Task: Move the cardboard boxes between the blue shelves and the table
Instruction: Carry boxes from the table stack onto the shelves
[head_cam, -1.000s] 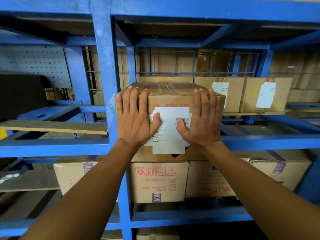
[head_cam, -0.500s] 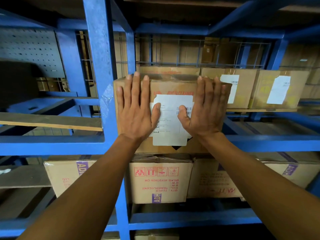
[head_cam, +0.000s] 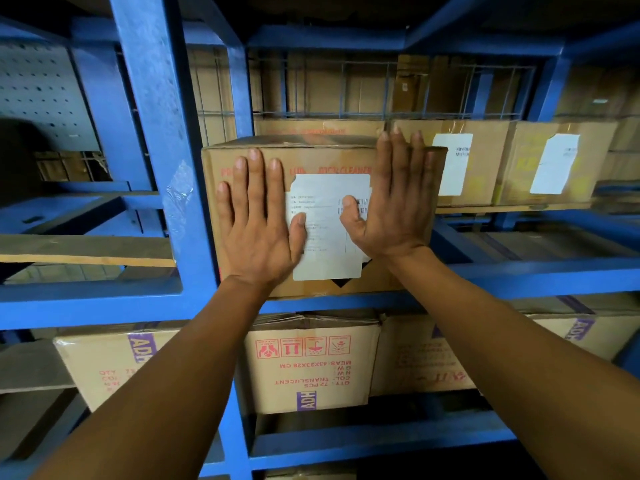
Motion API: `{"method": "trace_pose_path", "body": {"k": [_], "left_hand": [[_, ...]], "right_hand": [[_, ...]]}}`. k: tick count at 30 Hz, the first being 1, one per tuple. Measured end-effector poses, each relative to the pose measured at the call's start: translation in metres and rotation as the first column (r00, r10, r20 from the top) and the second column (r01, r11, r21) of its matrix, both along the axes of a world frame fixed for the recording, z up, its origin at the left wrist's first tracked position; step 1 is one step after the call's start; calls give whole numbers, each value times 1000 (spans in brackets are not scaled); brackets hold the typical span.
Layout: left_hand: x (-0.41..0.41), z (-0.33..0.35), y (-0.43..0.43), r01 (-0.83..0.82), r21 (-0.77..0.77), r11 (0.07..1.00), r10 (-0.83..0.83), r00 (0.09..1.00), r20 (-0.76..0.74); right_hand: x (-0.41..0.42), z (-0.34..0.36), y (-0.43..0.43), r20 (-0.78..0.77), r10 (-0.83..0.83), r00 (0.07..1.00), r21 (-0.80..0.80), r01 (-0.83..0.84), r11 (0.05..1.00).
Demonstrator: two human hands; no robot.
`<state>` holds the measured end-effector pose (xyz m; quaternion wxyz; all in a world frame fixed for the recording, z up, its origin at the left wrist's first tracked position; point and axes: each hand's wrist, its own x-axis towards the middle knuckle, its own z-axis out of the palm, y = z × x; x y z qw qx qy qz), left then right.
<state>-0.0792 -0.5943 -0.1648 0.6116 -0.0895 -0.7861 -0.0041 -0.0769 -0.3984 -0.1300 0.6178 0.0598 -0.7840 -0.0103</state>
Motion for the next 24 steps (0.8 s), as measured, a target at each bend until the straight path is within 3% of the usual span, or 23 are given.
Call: {"method": "trace_pose_path", "body": {"k": [8, 14, 20, 24], "left_hand": [[31, 8, 3, 13, 1, 1000, -13, 975, 221], [58, 18, 8, 27, -23, 999, -18, 948, 319], [80, 52, 33, 334, -120, 935, -277, 898, 342], [92, 77, 85, 515, -155, 843, -431, 820, 376]], "right_hand": [[31, 1, 1, 205, -29, 978, -9, 31, 999], [71, 19, 3, 457, -27, 889, -28, 45, 999], [125, 37, 25, 548, -216, 808, 15, 249, 968], [178, 41, 76, 535, -431, 727, -13, 517, 856]]}}
